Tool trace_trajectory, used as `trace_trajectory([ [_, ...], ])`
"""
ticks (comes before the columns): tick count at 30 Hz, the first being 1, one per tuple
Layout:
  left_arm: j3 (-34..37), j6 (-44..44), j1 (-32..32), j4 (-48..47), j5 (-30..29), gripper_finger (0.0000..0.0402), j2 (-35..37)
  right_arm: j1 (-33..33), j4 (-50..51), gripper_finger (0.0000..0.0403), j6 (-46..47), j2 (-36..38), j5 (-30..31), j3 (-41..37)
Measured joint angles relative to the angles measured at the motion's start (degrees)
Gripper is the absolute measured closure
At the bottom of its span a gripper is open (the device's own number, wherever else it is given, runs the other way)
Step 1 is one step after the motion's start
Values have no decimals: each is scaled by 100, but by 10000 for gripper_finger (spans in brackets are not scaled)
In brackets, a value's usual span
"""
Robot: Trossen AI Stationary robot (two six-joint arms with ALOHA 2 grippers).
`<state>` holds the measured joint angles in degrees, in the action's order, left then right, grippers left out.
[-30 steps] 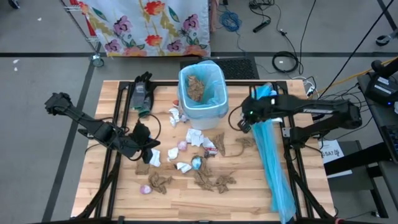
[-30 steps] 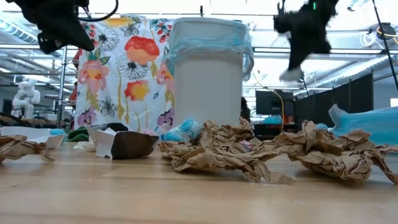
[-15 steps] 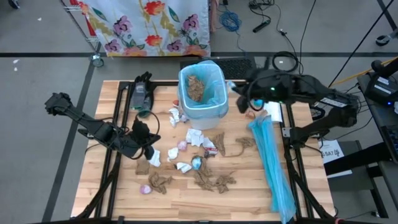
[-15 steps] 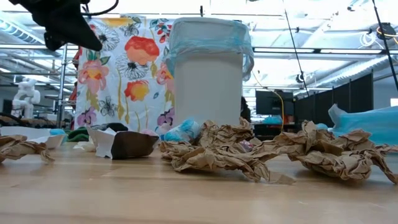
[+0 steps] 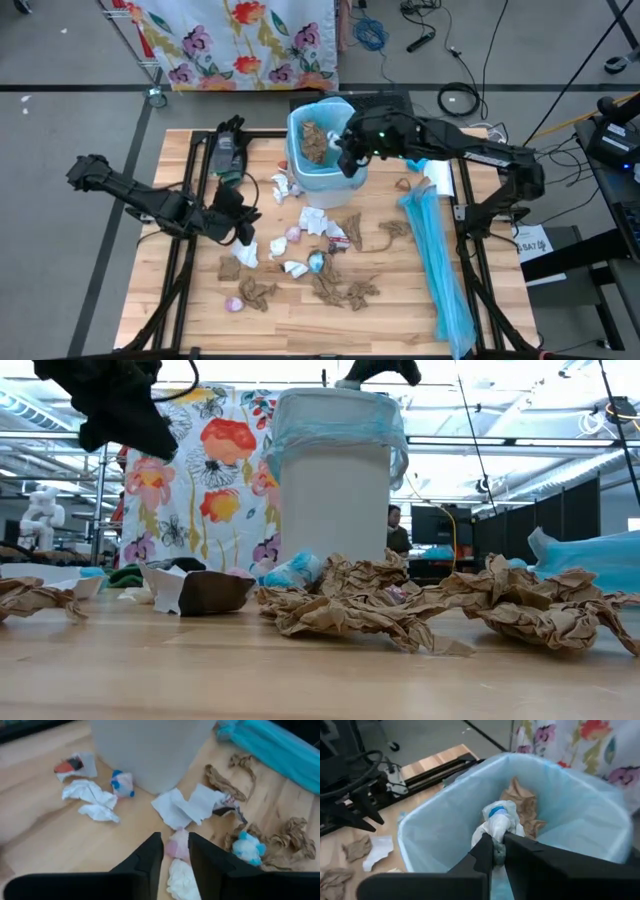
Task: Place trash/remove bag and relplace
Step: Put the crumpled blue trash bag into the trash bin
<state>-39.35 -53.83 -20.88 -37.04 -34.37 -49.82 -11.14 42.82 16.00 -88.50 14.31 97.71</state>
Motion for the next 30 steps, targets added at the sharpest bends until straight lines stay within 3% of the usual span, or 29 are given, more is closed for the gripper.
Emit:
trace_trajectory([
  [11, 199, -68, 358, 15, 416, 209, -4, -90, -219, 300, -41, -281, -121, 0],
  [18, 201, -121, 375, -85, 506, 206, -55, -92, -206, 257, -44, -276, -119, 0],
  [24, 201, -979, 637, -1463, 1048, 206, -54, -92, -90, 243, -318, 64, -81, 0],
  [30, 203, -1481, 847, -2227, 1443, 206, -188, -90, 87, 243, -279, 550, -81, 1],
])
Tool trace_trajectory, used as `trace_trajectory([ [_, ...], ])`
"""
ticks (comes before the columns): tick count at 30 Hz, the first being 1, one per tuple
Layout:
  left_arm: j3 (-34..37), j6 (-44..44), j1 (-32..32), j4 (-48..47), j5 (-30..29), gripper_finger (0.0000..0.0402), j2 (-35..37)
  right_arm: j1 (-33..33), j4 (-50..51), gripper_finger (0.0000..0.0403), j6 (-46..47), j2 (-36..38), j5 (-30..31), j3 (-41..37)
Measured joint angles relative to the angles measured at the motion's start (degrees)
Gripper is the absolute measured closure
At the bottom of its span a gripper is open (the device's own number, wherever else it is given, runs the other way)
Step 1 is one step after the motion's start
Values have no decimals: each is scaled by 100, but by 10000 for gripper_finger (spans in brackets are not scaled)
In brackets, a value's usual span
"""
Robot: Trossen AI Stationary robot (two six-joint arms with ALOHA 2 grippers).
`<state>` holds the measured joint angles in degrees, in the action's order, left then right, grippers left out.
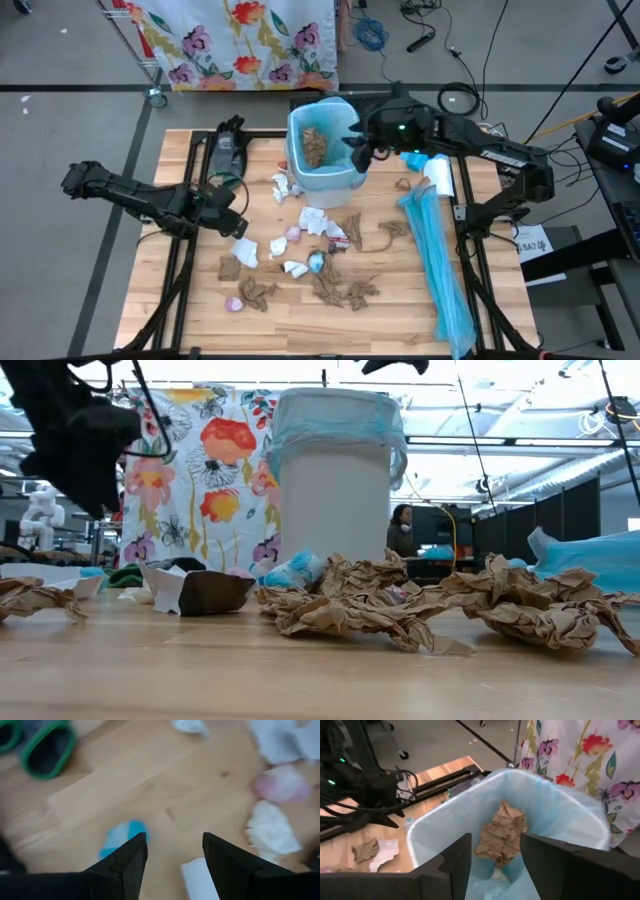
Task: Place trash/remove bag and relplace
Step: Put the crumpled blue trash bag into the trash bin
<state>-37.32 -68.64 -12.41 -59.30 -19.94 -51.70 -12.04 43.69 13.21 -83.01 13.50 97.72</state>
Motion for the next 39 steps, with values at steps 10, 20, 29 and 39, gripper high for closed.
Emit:
trace_trajectory([
  [10, 2, 150, 426, -106, 307, 206, -1011, 32, 676, 243, 569, 622, -4, 6],
  [20, 202, 492, 840, 390, 577, 206, -1898, 297, 920, 243, 714, 704, -12, 6],
  [29, 815, 465, 1258, 1096, 690, 227, -1991, 563, 949, 243, 776, 704, -11, 6],
  [39, 624, 454, 1323, 1226, 1005, 377, -1927, 595, 1260, 243, 866, 704, 4, 6],
])
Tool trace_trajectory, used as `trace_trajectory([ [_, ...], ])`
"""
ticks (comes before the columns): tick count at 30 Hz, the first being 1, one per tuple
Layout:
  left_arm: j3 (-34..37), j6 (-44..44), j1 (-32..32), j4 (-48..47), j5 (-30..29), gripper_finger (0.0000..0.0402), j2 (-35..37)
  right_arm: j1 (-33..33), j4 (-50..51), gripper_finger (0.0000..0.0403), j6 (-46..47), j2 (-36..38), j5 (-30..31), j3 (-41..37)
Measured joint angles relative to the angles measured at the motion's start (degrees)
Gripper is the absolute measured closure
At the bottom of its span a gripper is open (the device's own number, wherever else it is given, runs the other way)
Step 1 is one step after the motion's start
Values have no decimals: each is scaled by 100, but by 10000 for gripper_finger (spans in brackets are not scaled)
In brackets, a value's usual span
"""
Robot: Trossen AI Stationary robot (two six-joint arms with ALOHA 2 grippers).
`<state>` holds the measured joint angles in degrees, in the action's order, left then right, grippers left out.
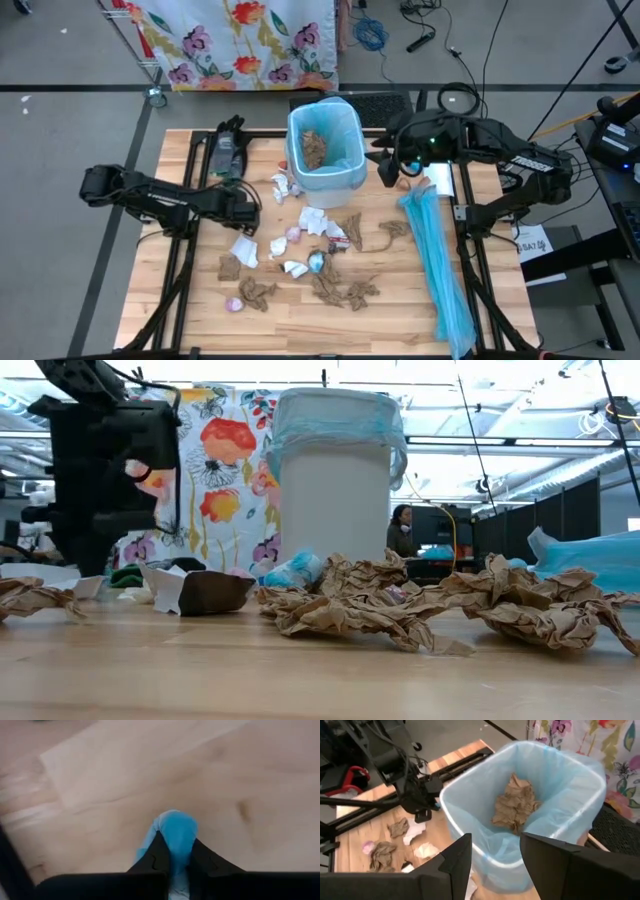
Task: Place trash/remove bag and relplace
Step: Put the crumpled blue trash bag into the trash bin
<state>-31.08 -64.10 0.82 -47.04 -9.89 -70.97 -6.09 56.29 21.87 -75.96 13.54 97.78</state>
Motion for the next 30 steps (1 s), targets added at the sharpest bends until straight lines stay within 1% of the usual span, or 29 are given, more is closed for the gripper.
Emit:
trace_trajectory([
  [2, -130, -2, -3, -32, 67, 377, 47, 0, 205, 243, 174, 1, 4, 0],
  [4, -330, 51, -4, -40, 56, 377, 136, 11, 633, 243, 510, 36, 91, -2],
  [9, -963, 462, -4, -201, -239, 377, 391, 336, 1774, 243, 1090, 173, 818, -2],
  [12, -1431, 762, -4, -380, -475, 377, 584, 536, 2195, 243, 1410, 239, 887, -2],
  [15, -1924, 1085, -4, -569, -570, 377, 718, 751, 2402, 243, 1640, 258, 919, -5],
  [18, -2487, 1422, -2, -840, -754, 377, 788, 951, 2429, 243, 1761, 256, 920, -147],
  [21, -3077, 1889, 58, -1024, -905, 377, 806, 1121, 2403, 243, 1970, 277, 920, -498],
  [26, -3950, 2734, 379, -1017, -1016, 377, 747, 1341, 1911, 243, 2643, 363, 1002, -1565],
  [30, -4446, 3437, 832, -896, -1000, 377, 636, 1587, 1192, 243, 3326, 365, 1007, -2549],
])
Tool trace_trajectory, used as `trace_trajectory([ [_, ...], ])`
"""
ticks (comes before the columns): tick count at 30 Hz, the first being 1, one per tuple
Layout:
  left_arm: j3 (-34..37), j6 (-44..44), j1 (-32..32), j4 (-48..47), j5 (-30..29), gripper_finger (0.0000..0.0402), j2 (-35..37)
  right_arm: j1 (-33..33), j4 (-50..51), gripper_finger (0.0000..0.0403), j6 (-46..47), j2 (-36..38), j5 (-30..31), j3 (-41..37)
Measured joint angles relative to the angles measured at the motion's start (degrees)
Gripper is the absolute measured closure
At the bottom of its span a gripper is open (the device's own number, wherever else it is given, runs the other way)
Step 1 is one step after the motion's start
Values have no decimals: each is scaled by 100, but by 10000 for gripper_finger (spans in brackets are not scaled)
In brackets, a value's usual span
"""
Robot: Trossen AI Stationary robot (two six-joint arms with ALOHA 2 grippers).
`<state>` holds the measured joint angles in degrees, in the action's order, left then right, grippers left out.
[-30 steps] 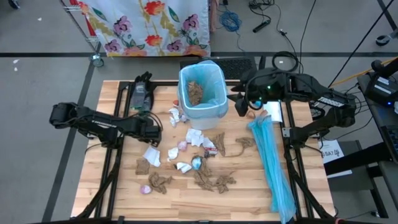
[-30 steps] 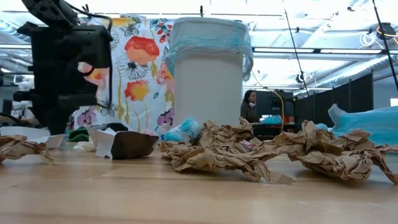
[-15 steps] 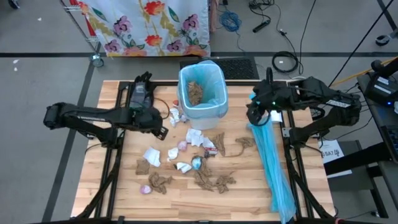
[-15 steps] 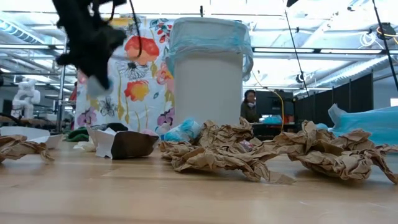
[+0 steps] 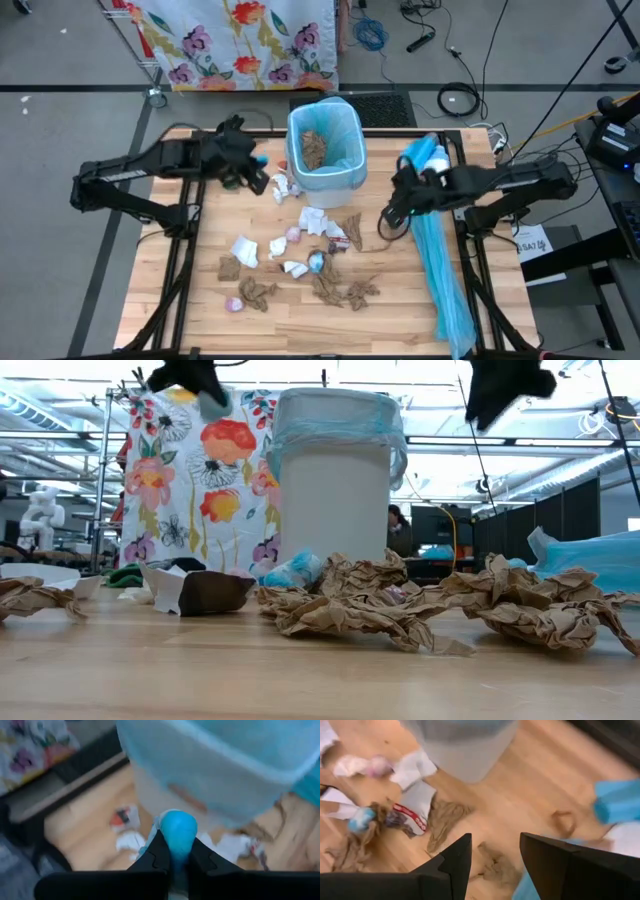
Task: Place trash/remove bag and relplace
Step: Put the crumpled blue trash bag into the trash bin
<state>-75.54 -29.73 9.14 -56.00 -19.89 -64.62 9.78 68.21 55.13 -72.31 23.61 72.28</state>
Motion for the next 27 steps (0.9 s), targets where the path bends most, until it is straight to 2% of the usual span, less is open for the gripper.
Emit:
trace_trajectory([
  [7, -508, 928, 807, 841, 985, 377, -424, 417, -2260, 243, 691, -2, -136, -1581],
  [12, -822, 1456, 1112, 1346, 1376, 369, -886, 586, -3494, 243, 961, 0, -115, -2200],
  [17, -1089, 1567, 1221, 1842, 1935, 335, -1404, 654, -3724, 243, 1229, 0, -102, -2323],
  [27, -1571, 2123, 1225, 2246, 2432, 277, -2098, 647, -3828, 243, 1286, 0, -95, -2325],
])
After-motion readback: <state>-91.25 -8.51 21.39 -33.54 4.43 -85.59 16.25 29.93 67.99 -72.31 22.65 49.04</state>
